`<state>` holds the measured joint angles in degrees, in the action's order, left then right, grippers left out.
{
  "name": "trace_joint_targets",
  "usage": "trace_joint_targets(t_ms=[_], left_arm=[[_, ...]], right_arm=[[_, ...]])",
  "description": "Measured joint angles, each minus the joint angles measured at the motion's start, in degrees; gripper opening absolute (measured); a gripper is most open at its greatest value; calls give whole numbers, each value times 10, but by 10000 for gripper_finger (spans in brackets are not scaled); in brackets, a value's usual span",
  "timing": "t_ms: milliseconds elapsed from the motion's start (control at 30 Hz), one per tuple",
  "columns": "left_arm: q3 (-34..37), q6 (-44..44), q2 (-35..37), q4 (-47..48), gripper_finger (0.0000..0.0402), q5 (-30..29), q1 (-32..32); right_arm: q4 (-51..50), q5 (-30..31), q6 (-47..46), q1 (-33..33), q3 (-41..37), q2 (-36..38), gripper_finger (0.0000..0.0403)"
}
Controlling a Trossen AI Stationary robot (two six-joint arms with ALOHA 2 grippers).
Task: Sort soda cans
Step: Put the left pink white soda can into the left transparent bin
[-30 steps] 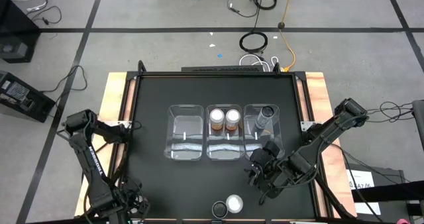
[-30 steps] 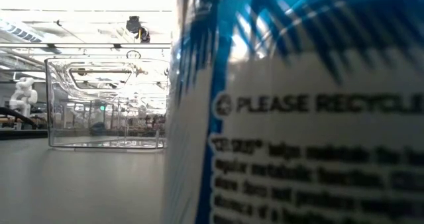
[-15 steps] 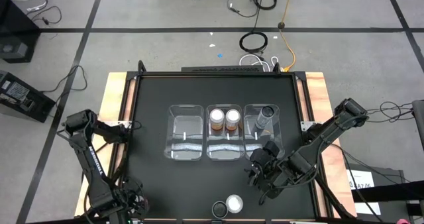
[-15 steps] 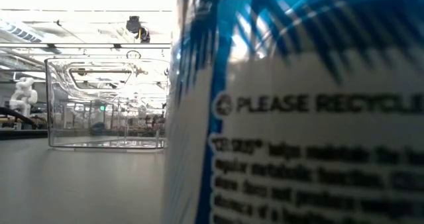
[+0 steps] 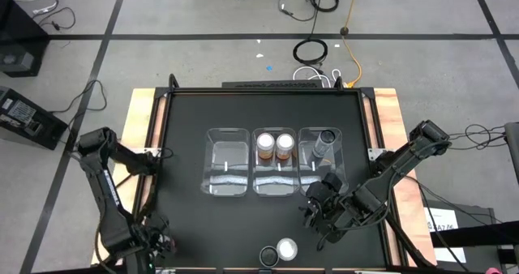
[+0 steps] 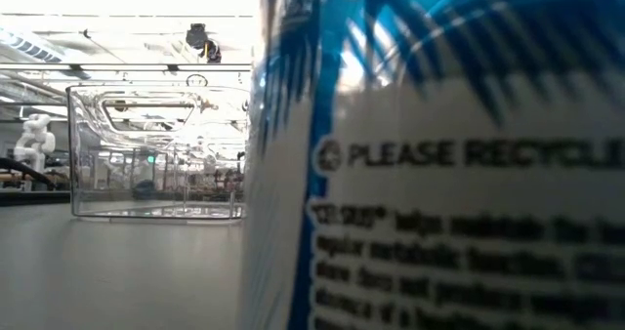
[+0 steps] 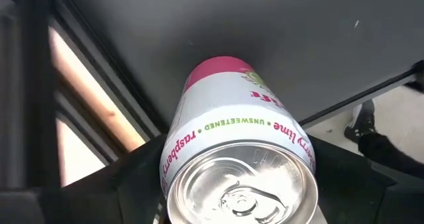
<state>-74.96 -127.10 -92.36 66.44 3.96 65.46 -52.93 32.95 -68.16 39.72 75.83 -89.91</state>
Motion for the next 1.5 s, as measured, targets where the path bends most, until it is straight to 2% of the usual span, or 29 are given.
trace_joint_targets(t_ms=[267,500,800,1233,1500], left_arm=[[-1,10,85,75,321,-6,-34],[-2,64,158,141,321,-11,-91],[-2,127,231,192,321,-46,-165],[-2,228,290,202,321,-144,-277],[-32,378,294,170,321,-198,-400]], right_arm=[[0,0,0,0,0,0,281],[11,0,0,0,0,0,281],[13,0,15,0,0,0,281],[14,0,16,0,0,0,281],[14,0,18,0,0,0,281]])
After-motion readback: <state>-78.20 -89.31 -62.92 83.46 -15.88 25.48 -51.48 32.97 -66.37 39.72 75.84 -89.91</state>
